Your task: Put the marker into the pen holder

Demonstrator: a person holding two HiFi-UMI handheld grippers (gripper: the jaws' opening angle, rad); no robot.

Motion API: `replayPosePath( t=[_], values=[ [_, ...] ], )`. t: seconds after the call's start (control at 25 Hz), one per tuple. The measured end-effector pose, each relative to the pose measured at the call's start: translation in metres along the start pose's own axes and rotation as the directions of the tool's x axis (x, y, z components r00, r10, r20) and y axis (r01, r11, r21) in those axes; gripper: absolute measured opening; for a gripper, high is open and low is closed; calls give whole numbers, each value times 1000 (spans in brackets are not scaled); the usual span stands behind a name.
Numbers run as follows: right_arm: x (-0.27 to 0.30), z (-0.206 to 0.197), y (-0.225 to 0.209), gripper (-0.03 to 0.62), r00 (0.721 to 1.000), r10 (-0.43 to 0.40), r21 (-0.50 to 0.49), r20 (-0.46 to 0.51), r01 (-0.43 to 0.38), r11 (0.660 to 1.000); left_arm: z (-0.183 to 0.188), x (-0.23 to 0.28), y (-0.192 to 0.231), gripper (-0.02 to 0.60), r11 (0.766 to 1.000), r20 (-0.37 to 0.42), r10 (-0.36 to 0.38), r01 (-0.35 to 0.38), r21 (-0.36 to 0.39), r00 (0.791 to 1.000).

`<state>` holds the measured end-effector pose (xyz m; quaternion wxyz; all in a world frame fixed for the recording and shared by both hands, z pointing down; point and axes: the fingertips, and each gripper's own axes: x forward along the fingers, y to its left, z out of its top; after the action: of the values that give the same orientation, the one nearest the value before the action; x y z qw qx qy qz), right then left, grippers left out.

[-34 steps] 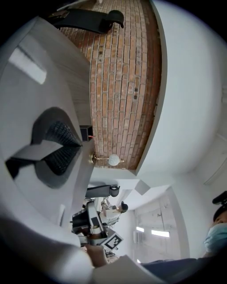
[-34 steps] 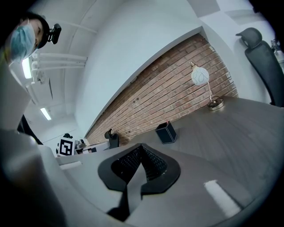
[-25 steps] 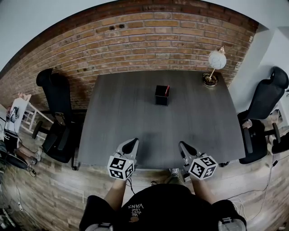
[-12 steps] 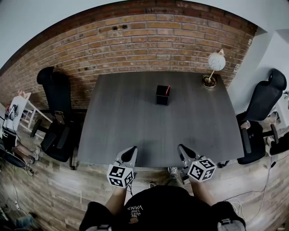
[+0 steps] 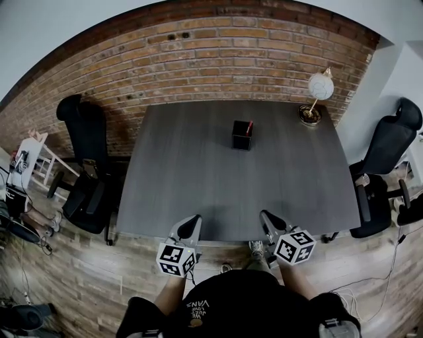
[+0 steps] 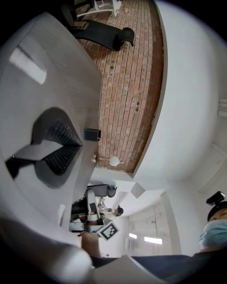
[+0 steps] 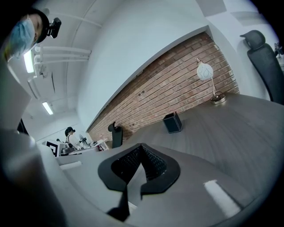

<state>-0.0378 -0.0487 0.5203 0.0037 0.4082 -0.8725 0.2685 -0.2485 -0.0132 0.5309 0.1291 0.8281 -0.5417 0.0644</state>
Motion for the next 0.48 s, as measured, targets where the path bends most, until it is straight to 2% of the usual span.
replayPosePath(
  t=[0.48],
  values=[
    [6, 0, 3, 0, 1000, -3, -27, -22, 2, 1000, 4, -3, 2, 52, 1000, 6, 2, -2, 2, 1000]
  ],
)
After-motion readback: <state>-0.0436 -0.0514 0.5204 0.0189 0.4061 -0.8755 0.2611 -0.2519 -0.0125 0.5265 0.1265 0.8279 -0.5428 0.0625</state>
